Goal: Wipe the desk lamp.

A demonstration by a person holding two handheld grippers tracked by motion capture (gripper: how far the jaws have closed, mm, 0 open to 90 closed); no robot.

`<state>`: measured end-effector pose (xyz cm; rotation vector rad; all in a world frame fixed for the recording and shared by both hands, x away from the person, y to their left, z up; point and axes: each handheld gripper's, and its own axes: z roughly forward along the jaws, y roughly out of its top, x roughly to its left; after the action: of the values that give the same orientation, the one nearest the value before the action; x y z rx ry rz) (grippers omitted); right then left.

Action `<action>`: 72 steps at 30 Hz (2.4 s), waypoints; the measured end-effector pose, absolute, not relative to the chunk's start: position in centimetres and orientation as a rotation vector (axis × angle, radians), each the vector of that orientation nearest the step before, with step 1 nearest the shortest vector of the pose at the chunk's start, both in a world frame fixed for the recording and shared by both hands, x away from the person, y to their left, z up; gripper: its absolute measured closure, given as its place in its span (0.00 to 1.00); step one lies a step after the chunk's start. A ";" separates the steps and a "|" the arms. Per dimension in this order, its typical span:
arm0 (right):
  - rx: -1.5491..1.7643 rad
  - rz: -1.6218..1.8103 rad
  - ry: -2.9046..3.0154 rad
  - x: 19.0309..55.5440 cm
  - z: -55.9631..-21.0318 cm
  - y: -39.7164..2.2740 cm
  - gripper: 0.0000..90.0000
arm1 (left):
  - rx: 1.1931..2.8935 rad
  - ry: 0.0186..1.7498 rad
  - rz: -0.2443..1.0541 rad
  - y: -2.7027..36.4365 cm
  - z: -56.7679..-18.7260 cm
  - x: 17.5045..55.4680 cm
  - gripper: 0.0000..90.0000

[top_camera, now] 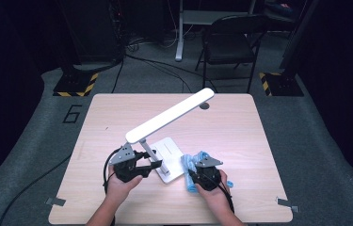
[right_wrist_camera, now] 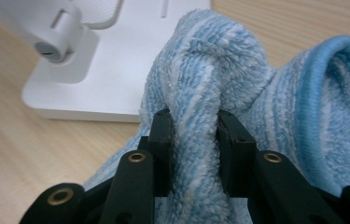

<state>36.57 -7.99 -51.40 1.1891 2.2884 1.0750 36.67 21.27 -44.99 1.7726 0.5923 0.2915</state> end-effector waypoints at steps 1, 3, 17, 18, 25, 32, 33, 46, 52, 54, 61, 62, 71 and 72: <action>1.185 1.078 2.298 36.4 -51.4 -7.9 0.77 | 1.773 0.590 0.289 21.3 -45.0 36.7 0.56; 1.158 1.083 2.315 35.9 -51.4 -7.4 0.77 | 1.772 0.588 0.292 21.2 -45.0 36.7 0.56; 1.090 1.187 2.341 34.3 -49.9 -7.1 0.76 | 1.775 0.579 0.282 21.4 -45.0 36.6 0.56; 1.077 1.180 2.342 34.3 -49.7 -7.3 0.76 | 1.775 0.578 0.283 21.4 -45.0 36.6 0.56; 1.090 1.181 2.321 34.4 -49.4 -8.1 0.75 | 1.789 0.570 0.291 21.5 -44.9 36.6 0.56; 1.088 1.188 2.314 34.5 -49.2 -8.9 0.74 | 1.794 0.537 0.271 21.3 -44.9 36.5 0.56; 1.086 1.187 2.316 34.5 -49.2 -9.0 0.74 | 1.795 0.533 0.264 21.2 -44.9 36.5 0.56; 1.085 1.199 2.292 34.2 -48.6 -9.1 0.74 | 1.816 0.451 0.200 19.6 -44.8 36.0 0.56; 1.064 1.183 2.306 34.5 -48.5 -8.7 0.73 | 1.828 0.398 0.157 19.0 -44.8 35.8 0.56; 1.064 1.179 2.308 34.6 -48.5 -8.5 0.73 | 1.829 0.387 0.139 18.9 -44.8 35.7 0.56; 1.021 1.130 2.328 35.9 -49.0 -7.1 0.73 | 1.825 0.371 0.118 18.8 -44.9 35.8 0.56; 1.007 1.120 2.334 36.3 -49.2 -6.9 0.73 | 1.825 0.372 0.116 18.9 -44.9 35.9 0.56; 1.044 1.104 2.349 36.6 -50.3 -6.4 0.73 | 1.815 0.398 0.115 19.7 -45.0 36.0 0.56; 1.056 1.104 2.350 36.4 -50.3 -6.4 0.73 | 1.813 0.406 0.118 19.8 -45.0 36.0 0.56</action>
<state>36.42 -6.37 -50.35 1.0563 2.3502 1.1038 35.99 19.77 -44.97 1.8128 0.4056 0.1176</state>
